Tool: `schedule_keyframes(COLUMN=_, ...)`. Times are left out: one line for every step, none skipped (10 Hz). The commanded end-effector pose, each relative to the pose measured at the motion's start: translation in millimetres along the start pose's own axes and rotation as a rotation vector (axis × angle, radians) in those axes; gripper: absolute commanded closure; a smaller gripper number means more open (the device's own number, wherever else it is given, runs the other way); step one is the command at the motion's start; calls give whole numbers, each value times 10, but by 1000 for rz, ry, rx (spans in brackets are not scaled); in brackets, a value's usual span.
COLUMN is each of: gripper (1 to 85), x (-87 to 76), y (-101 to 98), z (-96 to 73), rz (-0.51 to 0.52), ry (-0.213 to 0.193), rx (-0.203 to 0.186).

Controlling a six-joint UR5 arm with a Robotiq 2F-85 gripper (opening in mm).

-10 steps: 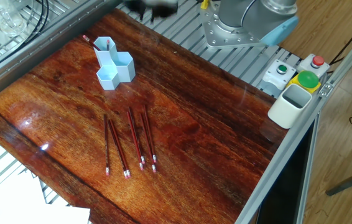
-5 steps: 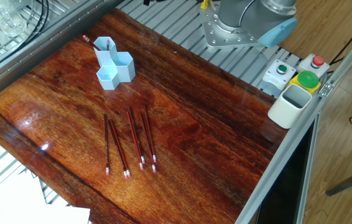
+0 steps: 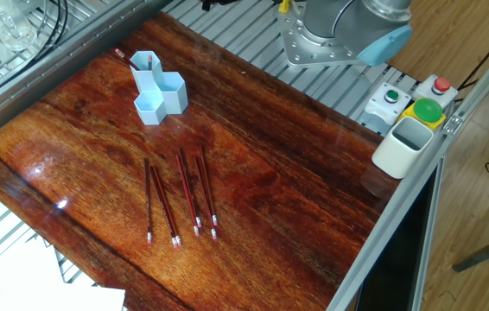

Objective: Put the pen into the pen holder

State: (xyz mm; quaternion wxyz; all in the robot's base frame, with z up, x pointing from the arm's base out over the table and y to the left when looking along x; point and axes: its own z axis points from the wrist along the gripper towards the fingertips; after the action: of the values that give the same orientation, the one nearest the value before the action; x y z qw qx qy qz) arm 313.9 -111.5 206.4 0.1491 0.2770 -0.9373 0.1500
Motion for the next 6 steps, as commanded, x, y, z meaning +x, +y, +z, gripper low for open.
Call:
schedule_keyframes(gripper=847, x=-120, y=25, z=-11, rz=-2, ry=-49, rx=-10)
schedule_keyframes(gripper=847, x=-83, y=13, z=-9, rz=-3, ry=-35, rx=-6)
schedule_keyframes(gripper=847, x=-60, y=0, z=-9, rz=-3, ry=-26, rx=-1)
schedule_keyframes(gripper=847, x=-45, y=-14, z=-8, rz=-3, ry=-20, rx=5)
schedule_keyframes(gripper=847, x=-25, y=-14, z=-8, rz=-9, ry=-12, rx=5)
schedule_keyframes(gripper=847, x=85, y=-37, z=-9, rz=-19, ry=30, rx=13)
